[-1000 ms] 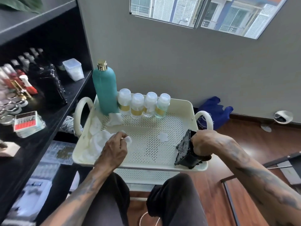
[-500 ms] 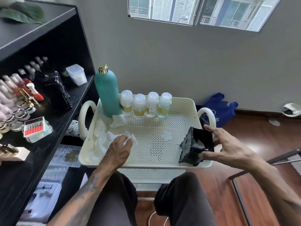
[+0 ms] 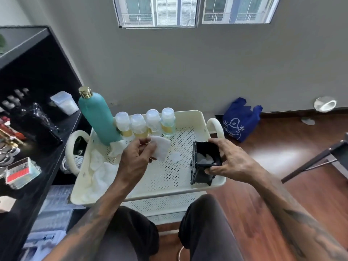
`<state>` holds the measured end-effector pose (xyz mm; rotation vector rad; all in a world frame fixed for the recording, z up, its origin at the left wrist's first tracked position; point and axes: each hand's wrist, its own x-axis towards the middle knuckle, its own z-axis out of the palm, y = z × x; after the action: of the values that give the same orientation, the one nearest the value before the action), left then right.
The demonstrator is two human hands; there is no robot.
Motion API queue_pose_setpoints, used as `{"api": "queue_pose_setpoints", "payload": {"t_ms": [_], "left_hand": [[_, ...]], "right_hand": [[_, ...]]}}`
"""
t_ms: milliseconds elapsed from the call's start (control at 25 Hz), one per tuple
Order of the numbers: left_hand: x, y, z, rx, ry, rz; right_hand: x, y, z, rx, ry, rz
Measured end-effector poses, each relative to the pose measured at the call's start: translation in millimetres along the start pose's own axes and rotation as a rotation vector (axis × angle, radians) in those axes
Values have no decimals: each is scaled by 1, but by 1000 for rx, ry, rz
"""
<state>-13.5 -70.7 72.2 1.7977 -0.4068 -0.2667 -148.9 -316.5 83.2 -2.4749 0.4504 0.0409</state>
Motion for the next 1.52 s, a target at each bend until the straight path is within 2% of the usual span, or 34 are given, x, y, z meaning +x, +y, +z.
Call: {"api": "queue_pose_setpoints", "payload": {"t_ms": [200,360,560,720,800,920,1040,1280,1400,1520], "left_hand": [[16,62,65,76,-282,58],[21,58,99,384,-249,72],[15,42,108,573,-382,79],[2,51,87,620,-208,342],[-11,61,71,660,-314,440],[-21,76,70,891,-675,349],[-10,91,89,1144,-929,190],[17,93,140,1373,-1108,-284],[20,92,140,1350,-1149,-270],[21,95,104,1065,-1085,-10]], "right_hand": [[1,1,3,45,22,4],[-2,3,4,87,33,-4],[-2,3,5,30,27,-33],[-3,5,6,37,30,-42],[-2,6,7,42,30,-45],[-2,6,7,42,26,-41],[-3,6,6,51,28,-41],[-5,5,6,61,36,-47],[-4,5,7,69,37,-48],[-5,6,7,71,28,-39]]}}
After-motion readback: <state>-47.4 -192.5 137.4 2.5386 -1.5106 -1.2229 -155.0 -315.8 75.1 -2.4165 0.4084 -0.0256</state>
